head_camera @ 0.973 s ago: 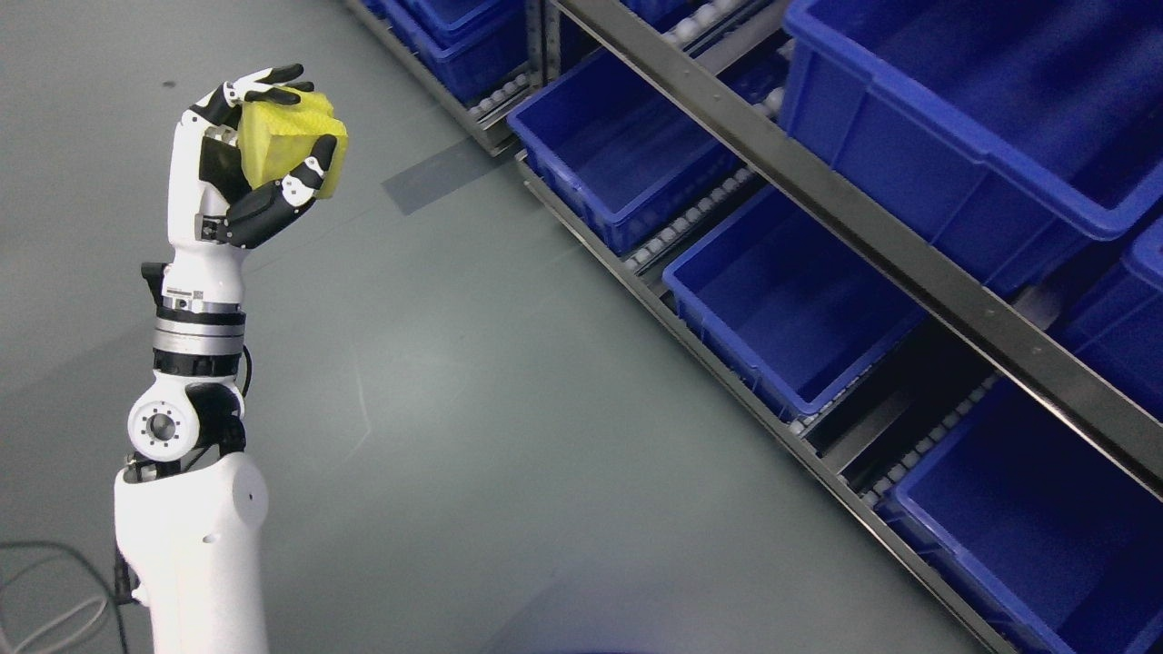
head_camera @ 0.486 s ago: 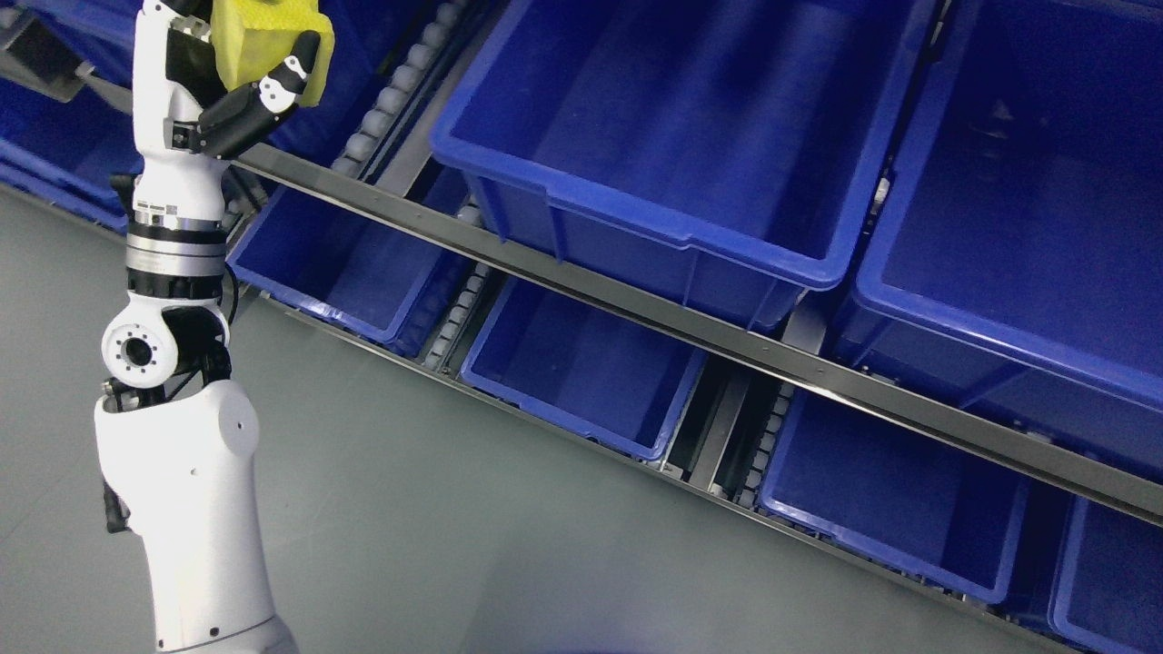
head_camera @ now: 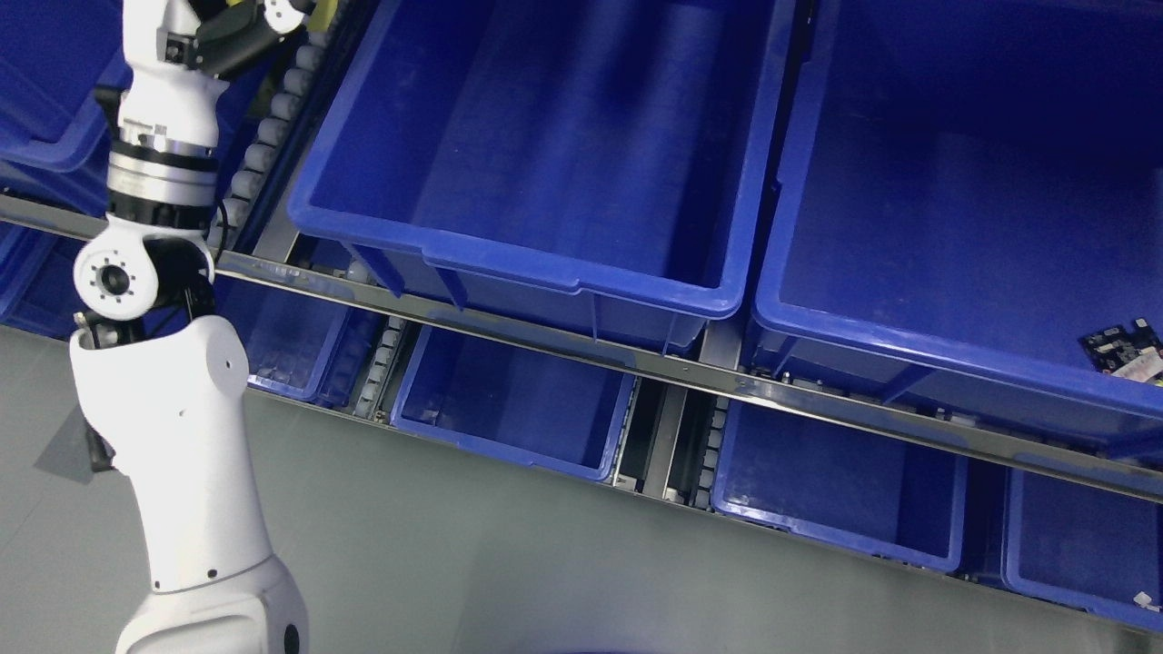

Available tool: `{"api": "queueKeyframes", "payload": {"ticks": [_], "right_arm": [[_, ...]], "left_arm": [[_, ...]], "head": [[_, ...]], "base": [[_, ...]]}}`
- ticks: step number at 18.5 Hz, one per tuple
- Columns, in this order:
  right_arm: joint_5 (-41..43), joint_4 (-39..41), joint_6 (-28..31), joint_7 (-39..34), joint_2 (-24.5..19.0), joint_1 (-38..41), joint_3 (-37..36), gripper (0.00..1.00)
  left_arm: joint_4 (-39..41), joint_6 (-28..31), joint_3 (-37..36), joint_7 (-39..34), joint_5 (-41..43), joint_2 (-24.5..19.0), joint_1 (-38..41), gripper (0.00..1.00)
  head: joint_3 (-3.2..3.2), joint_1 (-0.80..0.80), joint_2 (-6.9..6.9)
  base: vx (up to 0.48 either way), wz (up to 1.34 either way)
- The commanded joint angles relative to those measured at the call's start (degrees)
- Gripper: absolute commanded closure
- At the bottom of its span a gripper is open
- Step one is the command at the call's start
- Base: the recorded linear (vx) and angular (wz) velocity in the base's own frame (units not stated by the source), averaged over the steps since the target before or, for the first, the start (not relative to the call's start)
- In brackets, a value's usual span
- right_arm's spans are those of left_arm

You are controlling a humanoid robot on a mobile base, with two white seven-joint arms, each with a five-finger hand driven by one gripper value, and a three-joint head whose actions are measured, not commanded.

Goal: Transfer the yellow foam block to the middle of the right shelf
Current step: 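Reach the left hand over the middle blue bin and release the cube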

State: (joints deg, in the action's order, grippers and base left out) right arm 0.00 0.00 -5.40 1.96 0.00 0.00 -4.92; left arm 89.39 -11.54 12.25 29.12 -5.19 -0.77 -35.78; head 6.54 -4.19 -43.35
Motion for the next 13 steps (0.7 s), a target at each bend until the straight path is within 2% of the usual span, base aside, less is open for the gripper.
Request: {"api": "queueKeyframes", "payload": {"ticks": [1, 3, 5, 6, 7, 8, 10, 11, 13], "right_arm": [[-0.2, 1.0, 0.0, 0.0, 1.0, 0.1, 0.0, 0.00], [-0.2, 1.0, 0.0, 0.0, 1.0, 0.1, 0.0, 0.00], [-0.2, 1.0, 0.0, 0.0, 1.0, 0.1, 0.0, 0.00], [-0.2, 1.0, 0.0, 0.0, 1.0, 0.1, 0.0, 0.00], [-0.2, 1.0, 0.0, 0.0, 1.0, 0.1, 0.0, 0.00], [-0.2, 1.0, 0.0, 0.0, 1.0, 0.1, 0.0, 0.00], [-0.2, 1.0, 0.0, 0.0, 1.0, 0.1, 0.0, 0.00], [-0.2, 1.0, 0.0, 0.0, 1.0, 0.1, 0.0, 0.00], [-0.2, 1.0, 0.0, 0.0, 1.0, 0.1, 0.0, 0.00]], "left_arm": [[0.0, 8.0, -7.0, 6.2, 8.4, -9.1, -7.4, 1.00], [-0.4, 13.9, -12.4, 9.0, 11.8, -13.1, -10.5, 1.00], [-2.2, 18.2, -16.8, 12.5, 14.1, -15.0, -13.8, 1.00], [-4.6, 20.2, -20.3, 14.6, 16.1, -15.5, -16.2, 0.98], [-6.8, 21.4, -23.6, 15.5, 18.0, -15.9, -18.1, 0.93], [-9.0, 22.1, -27.2, 16.1, 19.7, -16.8, -19.7, 0.83], [-11.4, 22.3, -32.2, 16.2, 21.4, -17.7, -22.0, 0.52], [-12.5, 22.7, -33.7, 16.2, 22.1, -17.7, -22.8, 0.33], [-13.4, 23.3, -34.1, 16.0, 22.3, -17.6, -22.8, 0.24]], "head": [[0.00, 0.00, 0.00], [0.00, 0.00, 0.00], [0.00, 0.00, 0.00], [0.00, 0.00, 0.00], [0.00, 0.00, 0.00], [0.00, 0.00, 0.00], [0.00, 0.00, 0.00], [0.00, 0.00, 0.00], [0.00, 0.00, 0.00]], "base": [[0.043, -0.14], [0.052, -0.16], [0.056, -0.18], [0.051, -0.19], [0.059, -0.18], [0.059, -0.18], [0.067, -0.16], [0.039, -0.15], [0.040, -0.13]]}}
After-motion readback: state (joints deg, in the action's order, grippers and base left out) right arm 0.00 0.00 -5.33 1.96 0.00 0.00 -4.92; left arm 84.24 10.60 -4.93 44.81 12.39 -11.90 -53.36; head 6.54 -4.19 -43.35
